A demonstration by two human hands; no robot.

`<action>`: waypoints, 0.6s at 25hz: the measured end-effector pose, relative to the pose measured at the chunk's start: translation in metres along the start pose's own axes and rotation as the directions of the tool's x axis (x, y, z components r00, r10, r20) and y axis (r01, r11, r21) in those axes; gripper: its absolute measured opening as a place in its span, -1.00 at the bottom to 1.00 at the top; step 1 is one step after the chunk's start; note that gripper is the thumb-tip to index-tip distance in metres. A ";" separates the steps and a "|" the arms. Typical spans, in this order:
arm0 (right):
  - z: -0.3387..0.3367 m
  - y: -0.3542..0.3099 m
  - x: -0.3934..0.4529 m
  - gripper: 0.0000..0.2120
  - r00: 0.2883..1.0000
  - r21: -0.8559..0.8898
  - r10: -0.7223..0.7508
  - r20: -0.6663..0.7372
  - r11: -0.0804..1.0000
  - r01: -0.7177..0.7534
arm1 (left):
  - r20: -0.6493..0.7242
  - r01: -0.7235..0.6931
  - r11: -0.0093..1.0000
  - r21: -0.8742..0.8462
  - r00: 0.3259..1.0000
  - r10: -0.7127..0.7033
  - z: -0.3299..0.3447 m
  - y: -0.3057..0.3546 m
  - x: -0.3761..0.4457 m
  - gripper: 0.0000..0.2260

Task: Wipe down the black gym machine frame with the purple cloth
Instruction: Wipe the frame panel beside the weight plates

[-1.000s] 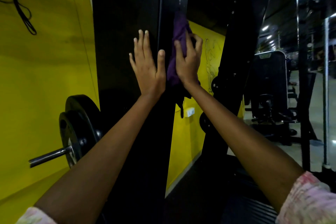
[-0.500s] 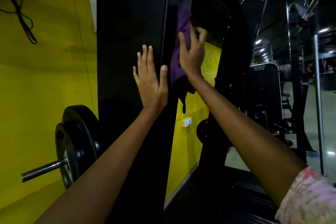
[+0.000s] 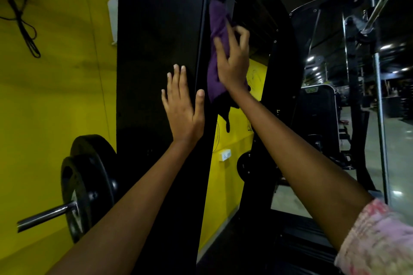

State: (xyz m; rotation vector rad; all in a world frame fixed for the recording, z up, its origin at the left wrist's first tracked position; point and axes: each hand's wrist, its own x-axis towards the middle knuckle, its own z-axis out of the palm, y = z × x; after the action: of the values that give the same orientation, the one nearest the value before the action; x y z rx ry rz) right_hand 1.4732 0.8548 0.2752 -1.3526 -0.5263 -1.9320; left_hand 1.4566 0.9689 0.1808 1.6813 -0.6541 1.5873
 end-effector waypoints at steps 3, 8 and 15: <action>0.004 -0.021 0.026 -0.59 0.949 0.078 0.311 0.043 0.946 -0.314 | 0.000 0.019 1.000 -0.008 1.000 -0.019 -0.002 -0.003 0.001 -0.39; -0.003 -0.017 0.008 -0.55 0.988 0.008 -0.140 0.065 0.990 0.139 | -0.081 0.084 0.995 -0.052 0.993 -0.088 -0.008 0.010 0.008 -0.44; 0.003 -0.011 0.081 -0.55 0.905 -0.034 0.401 0.141 0.916 -0.400 | -0.134 0.062 0.971 -0.229 0.986 -0.094 -0.007 0.043 0.098 -0.53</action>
State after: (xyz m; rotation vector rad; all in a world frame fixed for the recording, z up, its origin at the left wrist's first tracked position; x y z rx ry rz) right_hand 1.4507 0.8391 0.3521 -1.4808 -0.2814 -1.5079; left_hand 1.4299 0.9586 0.2840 1.3968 -0.6587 1.5026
